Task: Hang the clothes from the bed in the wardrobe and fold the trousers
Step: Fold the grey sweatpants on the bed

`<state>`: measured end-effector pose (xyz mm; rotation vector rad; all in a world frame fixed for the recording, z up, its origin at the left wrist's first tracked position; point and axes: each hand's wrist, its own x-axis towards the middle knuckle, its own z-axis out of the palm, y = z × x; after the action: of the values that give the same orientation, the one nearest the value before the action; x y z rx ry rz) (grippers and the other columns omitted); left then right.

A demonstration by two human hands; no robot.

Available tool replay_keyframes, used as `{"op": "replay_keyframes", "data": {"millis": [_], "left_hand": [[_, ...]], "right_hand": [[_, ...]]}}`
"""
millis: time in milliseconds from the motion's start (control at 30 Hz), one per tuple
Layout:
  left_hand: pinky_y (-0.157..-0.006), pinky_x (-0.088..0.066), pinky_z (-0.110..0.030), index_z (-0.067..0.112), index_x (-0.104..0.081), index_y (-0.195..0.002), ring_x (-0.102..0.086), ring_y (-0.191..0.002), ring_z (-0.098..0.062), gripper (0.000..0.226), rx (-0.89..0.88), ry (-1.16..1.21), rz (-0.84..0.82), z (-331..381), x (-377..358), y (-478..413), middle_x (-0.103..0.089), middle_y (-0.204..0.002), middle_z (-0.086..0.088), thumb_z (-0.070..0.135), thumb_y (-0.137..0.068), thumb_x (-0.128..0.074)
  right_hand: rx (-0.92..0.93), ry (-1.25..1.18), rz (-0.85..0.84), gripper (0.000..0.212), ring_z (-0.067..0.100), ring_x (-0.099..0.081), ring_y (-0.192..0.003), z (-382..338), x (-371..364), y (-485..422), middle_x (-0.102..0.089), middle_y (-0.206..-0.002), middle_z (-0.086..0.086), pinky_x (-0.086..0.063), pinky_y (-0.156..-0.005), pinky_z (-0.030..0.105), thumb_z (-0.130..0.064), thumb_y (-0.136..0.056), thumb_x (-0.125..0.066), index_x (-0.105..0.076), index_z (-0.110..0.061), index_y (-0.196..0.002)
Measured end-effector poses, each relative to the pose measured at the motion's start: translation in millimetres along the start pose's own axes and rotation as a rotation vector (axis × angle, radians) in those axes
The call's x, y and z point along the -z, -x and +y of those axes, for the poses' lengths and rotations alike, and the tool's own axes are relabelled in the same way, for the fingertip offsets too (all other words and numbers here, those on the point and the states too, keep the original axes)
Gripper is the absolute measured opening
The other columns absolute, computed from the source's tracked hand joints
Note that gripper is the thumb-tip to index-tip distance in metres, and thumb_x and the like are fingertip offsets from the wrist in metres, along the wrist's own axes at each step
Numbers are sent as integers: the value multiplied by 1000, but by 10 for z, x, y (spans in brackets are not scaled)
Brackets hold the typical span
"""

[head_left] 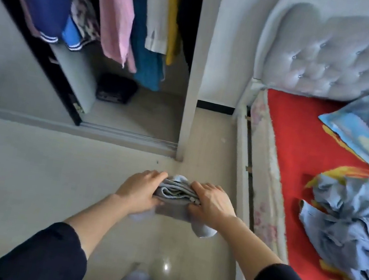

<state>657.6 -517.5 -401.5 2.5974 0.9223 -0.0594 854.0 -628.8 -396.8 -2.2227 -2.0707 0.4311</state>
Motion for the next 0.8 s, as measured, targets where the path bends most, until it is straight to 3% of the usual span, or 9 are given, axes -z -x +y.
{"op": "replay_keyframes", "data": {"millis": [167,300,567,800], "left_hand": [[-78,-40,-32,21,-46,-124,-54,-107,-24,55,150,2,104,-1019,516,110,-56,-116,-1,41,-78,-69],[-72,-33,-26,22,-46,-122,-54,-104,-22,53,196,-17,144,-1633,770,12,-58,-113,1,40,-79,-70],[-72,-40,-32,21,-45,-118,-57,-99,-25,49,208,-81,43,-2885,1051,-903,-60,-109,-3,41,-79,-66],[-66,-41,-32,19,-46,-113,-60,-88,-27,35,302,-46,10,-3936,1206,-1612,-61,-98,-4,26,-80,-58]], "right_hand": [[149,21,-23,43,25,-53,-110,-708,87,-1109,-64,-112,4,-36,-91,32,-37,-82,-55,-49,-20,-121],[193,34,-29,36,26,-53,-106,-1046,124,-1791,-63,-107,4,-38,-89,33,-36,-80,-55,-49,-19,-112],[158,3,-58,40,27,-53,-104,-1209,-92,-3292,-62,-106,5,-37,-85,30,-38,-79,-57,-50,-20,-114],[136,23,-145,42,25,-53,-108,-1437,-272,-4661,-61,-111,4,-36,-92,33,-36,-81,-60,-46,-23,-119]]}}
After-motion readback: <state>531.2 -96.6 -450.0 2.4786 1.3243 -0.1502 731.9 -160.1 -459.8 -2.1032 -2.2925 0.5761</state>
